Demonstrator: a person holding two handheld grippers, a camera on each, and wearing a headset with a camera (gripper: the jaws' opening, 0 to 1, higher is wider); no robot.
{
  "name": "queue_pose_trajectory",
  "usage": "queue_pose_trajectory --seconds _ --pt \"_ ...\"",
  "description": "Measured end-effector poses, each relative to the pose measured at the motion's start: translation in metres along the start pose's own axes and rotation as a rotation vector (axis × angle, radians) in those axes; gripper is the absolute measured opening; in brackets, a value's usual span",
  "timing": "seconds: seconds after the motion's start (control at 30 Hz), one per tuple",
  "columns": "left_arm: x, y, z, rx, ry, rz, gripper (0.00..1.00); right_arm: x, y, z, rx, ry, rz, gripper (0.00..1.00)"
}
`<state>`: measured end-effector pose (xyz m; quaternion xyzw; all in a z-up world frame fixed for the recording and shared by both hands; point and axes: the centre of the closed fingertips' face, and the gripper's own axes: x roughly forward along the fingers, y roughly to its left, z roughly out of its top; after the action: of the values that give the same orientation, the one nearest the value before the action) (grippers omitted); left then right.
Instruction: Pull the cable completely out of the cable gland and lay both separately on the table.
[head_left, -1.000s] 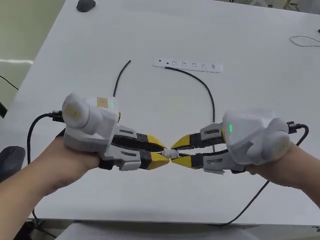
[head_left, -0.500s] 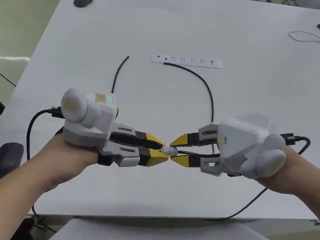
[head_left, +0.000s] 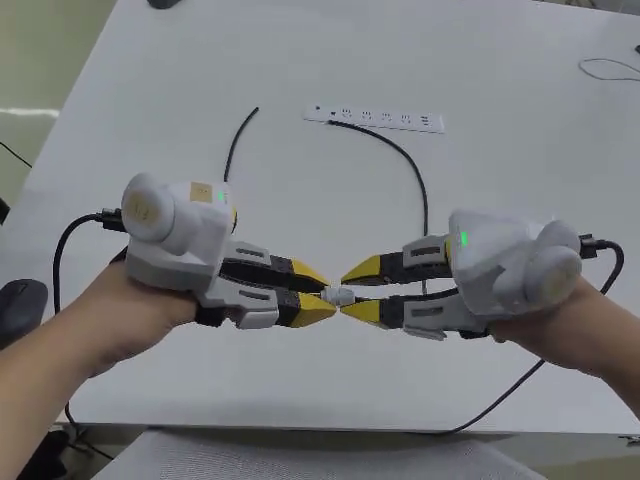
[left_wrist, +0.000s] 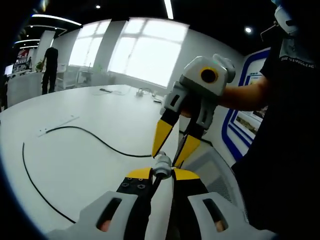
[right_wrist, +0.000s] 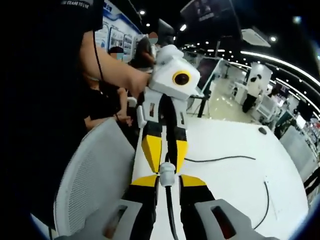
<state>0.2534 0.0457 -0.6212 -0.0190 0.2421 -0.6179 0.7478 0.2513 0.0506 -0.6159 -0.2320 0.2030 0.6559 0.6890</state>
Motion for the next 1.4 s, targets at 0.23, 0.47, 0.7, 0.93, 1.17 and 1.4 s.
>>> queue_pose_trajectory --seconds 0.23,0.47,0.7,0.93,1.17,1.4 --pt "0.001 -0.001 -0.001 0.050 0.003 0.003 0.15 -0.007 -0.007 0.004 0.414 -0.117 0.135 0.16" --pt "0.001 -0.003 0.001 0.091 0.002 0.004 0.15 -0.005 -0.006 0.002 0.649 -0.169 0.283 0.17" --pt "0.000 -0.003 0.002 0.116 -0.002 0.009 0.15 0.002 0.001 -0.004 0.747 -0.158 0.361 0.14" --pt "0.001 -0.003 0.000 0.106 0.003 0.009 0.15 0.003 0.008 -0.003 0.758 -0.174 0.388 0.11" --pt "0.001 -0.002 0.000 0.100 0.010 0.010 0.15 0.001 0.009 -0.002 0.723 -0.179 0.379 0.09" --pt "-0.001 -0.003 0.000 0.075 0.014 0.009 0.14 0.002 0.009 0.002 0.531 -0.178 0.309 0.08"
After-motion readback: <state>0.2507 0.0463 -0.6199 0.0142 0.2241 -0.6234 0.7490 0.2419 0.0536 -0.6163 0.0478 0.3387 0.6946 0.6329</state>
